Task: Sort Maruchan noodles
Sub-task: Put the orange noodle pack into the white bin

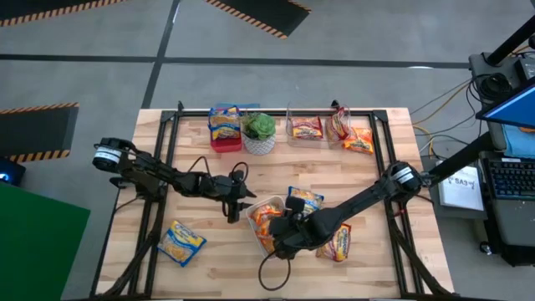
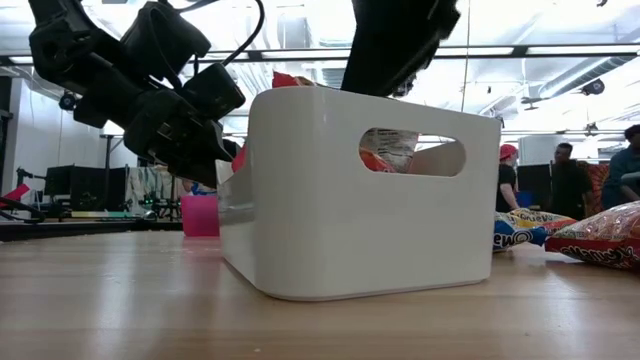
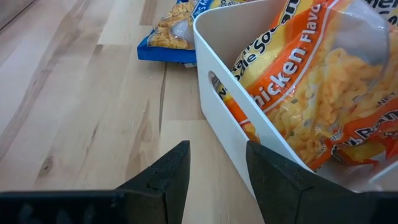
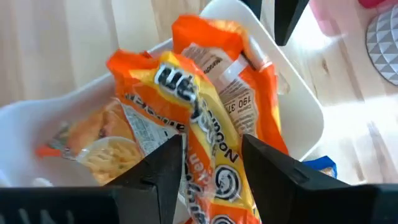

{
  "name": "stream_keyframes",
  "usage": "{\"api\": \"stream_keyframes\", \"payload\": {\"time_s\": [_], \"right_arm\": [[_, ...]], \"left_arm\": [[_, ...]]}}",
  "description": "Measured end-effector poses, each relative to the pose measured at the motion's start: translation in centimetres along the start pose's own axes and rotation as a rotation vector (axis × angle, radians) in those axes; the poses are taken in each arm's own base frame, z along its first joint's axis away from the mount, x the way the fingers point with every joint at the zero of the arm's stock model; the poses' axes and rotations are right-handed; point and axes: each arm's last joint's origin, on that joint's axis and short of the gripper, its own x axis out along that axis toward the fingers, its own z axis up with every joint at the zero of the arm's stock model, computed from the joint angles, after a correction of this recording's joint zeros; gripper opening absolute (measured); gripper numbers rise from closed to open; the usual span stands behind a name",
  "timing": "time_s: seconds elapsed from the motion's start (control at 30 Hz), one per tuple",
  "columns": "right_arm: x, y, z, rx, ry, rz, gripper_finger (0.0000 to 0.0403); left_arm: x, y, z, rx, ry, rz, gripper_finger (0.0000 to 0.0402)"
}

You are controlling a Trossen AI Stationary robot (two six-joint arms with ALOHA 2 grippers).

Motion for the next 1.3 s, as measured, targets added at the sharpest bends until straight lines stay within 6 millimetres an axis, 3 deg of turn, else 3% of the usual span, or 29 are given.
{"api": "stream_keyframes", "payload": {"time_s": [0.27,0.63,0.93,1.3], "right_arm": [[-1.5,-0.3,0.6,0.105,-0.043,0.049,0.0136],[1.4,1.0,0.0,0.074,-0.019,0.035,0.0016],[2.4,1.4,-0.3,0.059,-0.002,0.024,0.0009],[-0.2,0.6,1.0,0.044,-0.050,0.052,0.0009]], "left_arm": [[0.0,0.0,0.0,0.001,0.001,0.000,0.0141],[0.0,0.0,-0.1,0.001,0.004,-0.001,0.0141],[0.0,0.0,-0.1,0.001,0.004,0.000,0.0141],[-0.1,0.0,0.1,0.001,-0.001,-0.001,0.0141]]}}
